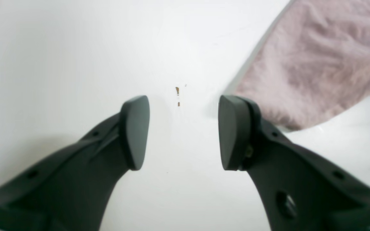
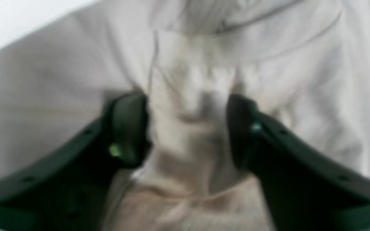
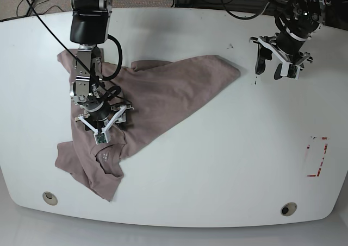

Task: Layout the t-shirt on the table in an organized manner, then fold the t-shirt properly
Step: 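Drag the grasped shirt fabric with the right gripper toward the hem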

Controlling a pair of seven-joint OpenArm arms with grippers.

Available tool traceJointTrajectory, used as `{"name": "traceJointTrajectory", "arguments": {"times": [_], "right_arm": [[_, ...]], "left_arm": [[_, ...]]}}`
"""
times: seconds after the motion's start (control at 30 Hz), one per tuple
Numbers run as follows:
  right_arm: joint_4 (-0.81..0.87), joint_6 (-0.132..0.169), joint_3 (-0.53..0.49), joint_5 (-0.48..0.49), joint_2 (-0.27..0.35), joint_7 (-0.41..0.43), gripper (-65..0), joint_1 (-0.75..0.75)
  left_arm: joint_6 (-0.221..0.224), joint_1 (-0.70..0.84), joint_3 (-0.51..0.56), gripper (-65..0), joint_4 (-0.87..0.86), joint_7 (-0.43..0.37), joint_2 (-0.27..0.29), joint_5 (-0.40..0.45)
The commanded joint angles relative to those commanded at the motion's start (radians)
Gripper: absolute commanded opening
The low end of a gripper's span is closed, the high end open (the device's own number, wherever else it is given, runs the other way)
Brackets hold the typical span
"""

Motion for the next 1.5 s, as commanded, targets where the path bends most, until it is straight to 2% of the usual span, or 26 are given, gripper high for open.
{"name": "traceJointTrajectory", "arguments": {"times": [0.17, 0.27, 0.7, 0.97, 1.07, 1.13, 1.17, 1.3, 1.37, 1.5], "right_arm": [[0.002, 0.0, 0.0, -0.006, 0.002, 0.0, -59.9, -0.002], [0.002, 0.0, 0.0, -0.006, 0.014, 0.0, -64.4, -0.005], [0.003, 0.0, 0.0, -0.005, 0.017, -0.009, -64.2, -0.011], [0.137, 0.0, -0.003, 0.002, 0.005, -0.101, -64.0, -0.063], [0.203, 0.0, -0.003, -0.006, -0.021, -0.123, -56.6, -0.083], [0.232, -0.005, -0.003, -0.006, -0.023, -0.124, -47.4, -0.095], [0.247, -0.006, -0.003, -0.006, -0.025, -0.124, -40.0, -0.103], [0.259, -0.006, -0.002, -0.006, -0.026, -0.124, -24.1, -0.112], [0.259, -0.006, 0.002, -0.005, -0.026, -0.121, -21.9, -0.112], [0.255, -0.008, 0.002, -0.005, -0.021, -0.097, -23.9, -0.107]], "left_arm": [[0.0, -0.003, 0.003, -34.6, 0.0, 0.0, 0.002, 0.0], [0.0, -0.005, 0.003, -34.6, 0.0, 0.0, 0.003, 0.0], [0.0, -0.005, 0.04, -34.6, -0.002, 0.0, -0.002, 0.0], [0.0, -0.006, 0.04, -34.6, -0.002, 0.0, 0.0, 0.0], [0.0, -0.006, 0.04, -34.6, -0.002, 0.0, 0.0, 0.0], [0.0, -0.006, 0.04, -34.6, -0.002, 0.0, 0.0, 0.0], [0.0, -0.006, 0.04, -34.6, -0.002, 0.0, 0.0, 0.0], [0.0, -0.006, 0.04, -34.6, -0.002, 0.0, 0.0, 0.0], [0.0, -0.006, 0.04, -34.6, -0.002, 0.0, 0.0, 0.0], [0.0, -0.006, 0.04, -34.6, -0.002, 0.0, 0.0, 0.0]]}}
